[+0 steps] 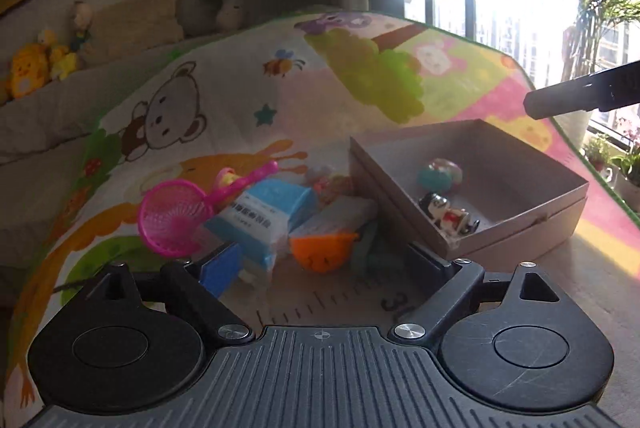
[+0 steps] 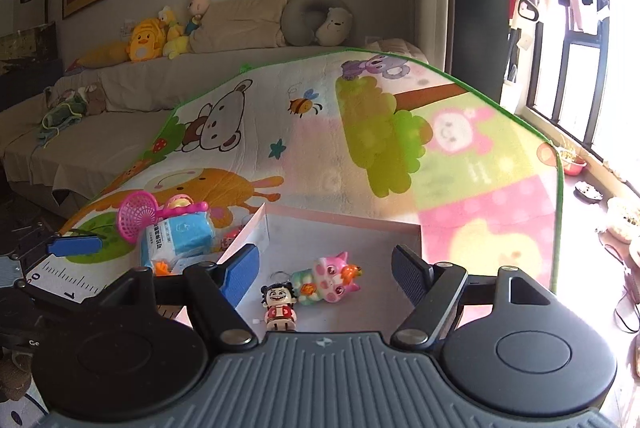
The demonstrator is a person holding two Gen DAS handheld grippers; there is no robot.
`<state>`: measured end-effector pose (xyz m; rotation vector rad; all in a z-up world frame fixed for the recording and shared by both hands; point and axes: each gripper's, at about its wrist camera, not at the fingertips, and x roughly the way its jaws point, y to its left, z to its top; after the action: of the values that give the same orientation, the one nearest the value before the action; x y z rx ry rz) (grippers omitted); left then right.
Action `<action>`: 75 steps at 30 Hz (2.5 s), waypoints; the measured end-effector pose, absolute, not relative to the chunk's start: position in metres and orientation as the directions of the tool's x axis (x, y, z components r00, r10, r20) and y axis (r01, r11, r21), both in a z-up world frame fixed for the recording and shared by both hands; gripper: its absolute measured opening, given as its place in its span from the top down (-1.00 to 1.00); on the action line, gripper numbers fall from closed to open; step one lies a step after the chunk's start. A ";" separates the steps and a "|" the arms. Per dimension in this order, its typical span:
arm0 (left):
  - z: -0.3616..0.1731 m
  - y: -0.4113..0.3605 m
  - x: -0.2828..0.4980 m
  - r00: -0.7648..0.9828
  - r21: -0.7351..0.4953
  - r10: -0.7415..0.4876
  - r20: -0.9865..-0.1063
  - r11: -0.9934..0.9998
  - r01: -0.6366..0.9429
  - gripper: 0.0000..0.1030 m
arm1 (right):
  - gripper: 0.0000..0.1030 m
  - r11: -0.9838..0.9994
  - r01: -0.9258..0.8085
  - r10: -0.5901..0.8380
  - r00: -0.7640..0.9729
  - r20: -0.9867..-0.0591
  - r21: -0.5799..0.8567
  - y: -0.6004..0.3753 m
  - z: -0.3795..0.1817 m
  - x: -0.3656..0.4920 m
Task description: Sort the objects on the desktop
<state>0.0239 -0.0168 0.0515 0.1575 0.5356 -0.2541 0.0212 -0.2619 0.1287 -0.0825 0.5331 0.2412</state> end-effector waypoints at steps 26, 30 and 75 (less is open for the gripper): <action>0.019 0.069 0.022 0.802 -0.178 -0.199 -0.563 0.977 0.117 -0.96 | 0.65 0.964 -0.208 -0.032 0.531 -0.847 -0.167 -0.085 0.039 0.276; 0.021 0.068 0.018 0.805 -0.174 -0.209 -0.555 0.976 0.133 -0.99 | 0.65 0.966 -0.245 0.046 0.489 -0.871 -0.086 -0.084 0.045 0.257; 0.033 0.065 -0.007 0.755 -0.067 -0.092 -0.649 0.996 0.063 -1.00 | -0.35 0.870 -0.472 0.447 0.627 -0.638 0.146 -0.162 0.043 -0.010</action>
<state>-0.0067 0.0649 0.0331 -0.0416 0.7104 -0.0845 -0.0100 -0.1616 0.0425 -0.0363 0.7214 0.5267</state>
